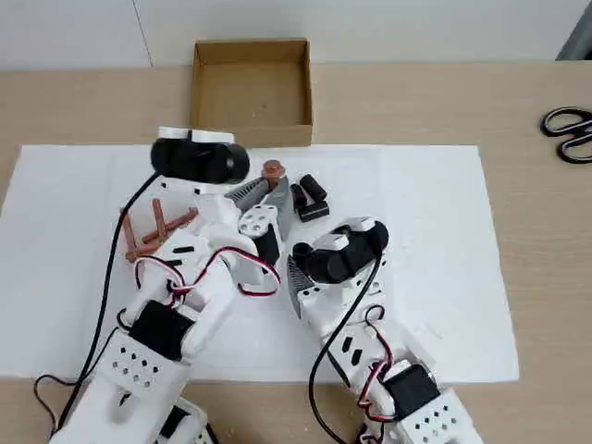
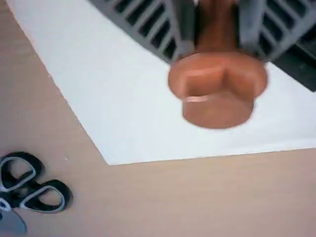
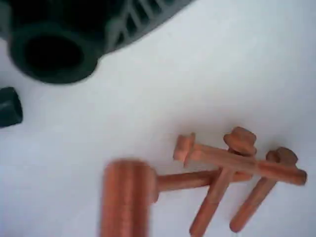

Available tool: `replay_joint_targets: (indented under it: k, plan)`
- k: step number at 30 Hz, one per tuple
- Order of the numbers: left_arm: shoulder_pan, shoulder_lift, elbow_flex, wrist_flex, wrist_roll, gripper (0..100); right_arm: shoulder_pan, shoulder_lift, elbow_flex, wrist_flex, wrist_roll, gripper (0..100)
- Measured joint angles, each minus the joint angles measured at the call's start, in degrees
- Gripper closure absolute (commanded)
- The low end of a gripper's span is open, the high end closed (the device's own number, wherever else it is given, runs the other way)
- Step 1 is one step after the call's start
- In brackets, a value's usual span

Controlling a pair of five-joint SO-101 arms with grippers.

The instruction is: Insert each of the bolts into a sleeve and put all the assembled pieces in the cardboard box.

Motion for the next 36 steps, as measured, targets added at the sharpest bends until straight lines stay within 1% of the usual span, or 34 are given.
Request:
replay_joint_targets:
  k: [7,15,23,26,36]
  plan:
    - [0.26,0.0,0.0,0.62,0.0,99,-3.25,0.0,0.0,0.0,3.25,99.5]
    - [3.34,-0.09,2.2,1.32,0.0,99,-3.34,0.0,0.0,0.0,3.78,99.5]
    - [3.25,-0.09,2.81,1.32,0.0,99,-3.34,0.0,0.0,0.0,3.78,99.5]
    - [2.55,-0.09,2.81,1.32,-1.58,99,-3.34,0.0,0.0,0.0,3.78,99.5]
    - [2.81,-0.26,6.07,1.32,-2.11,99,-3.34,0.0,0.18,0.0,3.87,99.5]
